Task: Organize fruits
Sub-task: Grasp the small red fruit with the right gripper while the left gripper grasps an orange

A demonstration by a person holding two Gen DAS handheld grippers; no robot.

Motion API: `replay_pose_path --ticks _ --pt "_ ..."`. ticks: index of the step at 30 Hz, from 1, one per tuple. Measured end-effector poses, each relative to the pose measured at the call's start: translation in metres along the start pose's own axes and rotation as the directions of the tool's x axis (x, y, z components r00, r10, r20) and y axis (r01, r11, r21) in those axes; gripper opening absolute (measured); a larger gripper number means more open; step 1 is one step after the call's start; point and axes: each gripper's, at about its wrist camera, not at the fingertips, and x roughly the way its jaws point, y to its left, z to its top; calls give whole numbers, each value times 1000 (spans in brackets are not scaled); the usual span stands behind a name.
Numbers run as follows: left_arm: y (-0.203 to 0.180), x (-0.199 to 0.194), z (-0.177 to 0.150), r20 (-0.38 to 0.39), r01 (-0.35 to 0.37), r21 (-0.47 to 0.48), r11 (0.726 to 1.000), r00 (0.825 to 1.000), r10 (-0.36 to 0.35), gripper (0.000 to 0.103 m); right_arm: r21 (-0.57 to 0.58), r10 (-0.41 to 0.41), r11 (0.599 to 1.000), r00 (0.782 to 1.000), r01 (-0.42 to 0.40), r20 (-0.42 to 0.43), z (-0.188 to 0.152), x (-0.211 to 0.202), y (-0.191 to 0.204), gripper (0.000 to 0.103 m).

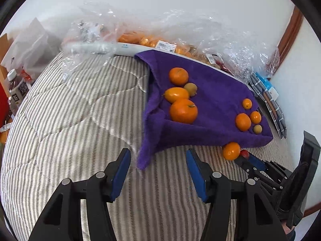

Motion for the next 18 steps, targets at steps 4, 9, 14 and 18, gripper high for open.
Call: replay_pose_path --ticks 4,9,14,18 --pt "-20 6 -2 -9 30 21 999 1000 -30 55 38 27 999 1000 -28 13 -9 -13 -14 23" --pt "-47 15 -8 -36 88 52 995 996 -86 55 75 2 997 999 -5 38 -24 -35 -41 23" --pt "-77 25 -16 -68 161 81 984 985 -156 55 111 -41 993 998 35 53 -35 -54 -69 23" --pt "-99 36 -20 -94 185 117 976 980 -175 55 136 -66 989 996 56 66 -39 -66 -84 23"
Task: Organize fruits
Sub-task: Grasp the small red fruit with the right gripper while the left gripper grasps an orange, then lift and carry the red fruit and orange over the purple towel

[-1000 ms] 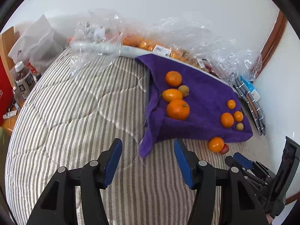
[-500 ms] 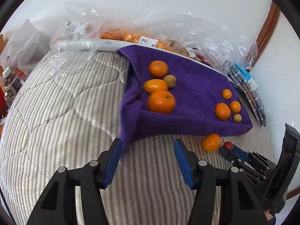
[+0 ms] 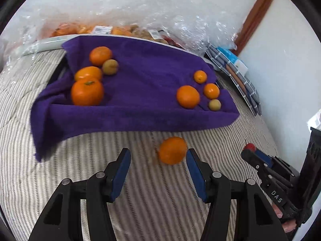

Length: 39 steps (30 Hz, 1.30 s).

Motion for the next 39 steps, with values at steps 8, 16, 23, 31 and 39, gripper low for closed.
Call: replay_pose_path --ticks 8,16,23,31,39 --pt "-16 18 -3 -20 -29 24 999 999 30 34 17 -23 1000 1000 23 10 -4 -9 -15 23" --pt "-3 1 -5 -13 -54 -15 998 998 54 32 37 -1 999 1000 1 11 -6 -10 -13 23" --pt "19 -26 -16 4 -87 -61 994 996 87 32 46 2 999 1000 -2 7 -7 -12 -2 23" --pt "46 -75 -25 68 -105 -117 988 991 113 32 56 3 998 999 -5 37 1 -34 14 23" --pt "52 -123 -11 159 -103 -118 988 980 121 32 47 -10 999 995 5 98 23 -64 27 23"
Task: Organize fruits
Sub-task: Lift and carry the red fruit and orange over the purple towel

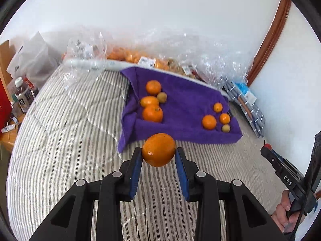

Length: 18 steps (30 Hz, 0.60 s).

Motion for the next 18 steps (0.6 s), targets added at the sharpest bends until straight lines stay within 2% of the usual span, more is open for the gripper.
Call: replay_pose_path --ticks 8,18 --pt "-3 -24 25 65 17 1 1000 998 -17 32 -4 -4 1000 999 4 48 27 -16 6 23" --pt "-12 -10 51 73 30 4 1000 997 -30 32 1 -13 1000 999 13 51 49 -5 -1 23"
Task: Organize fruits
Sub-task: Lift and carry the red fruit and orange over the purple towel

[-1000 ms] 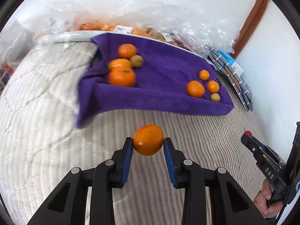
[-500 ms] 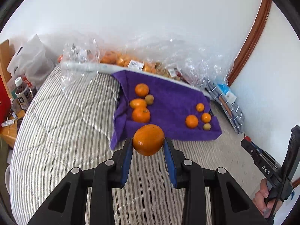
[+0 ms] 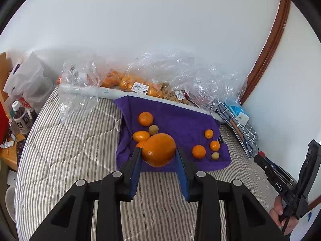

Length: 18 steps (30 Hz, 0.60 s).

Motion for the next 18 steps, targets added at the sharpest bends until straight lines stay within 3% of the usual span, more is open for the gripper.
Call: replay_pose_path --ticks 18 --pt "-24 84 34 -57 11 27 1000 998 -10 32 5 -6 1000 1000 6 -25 30 71 -28 23"
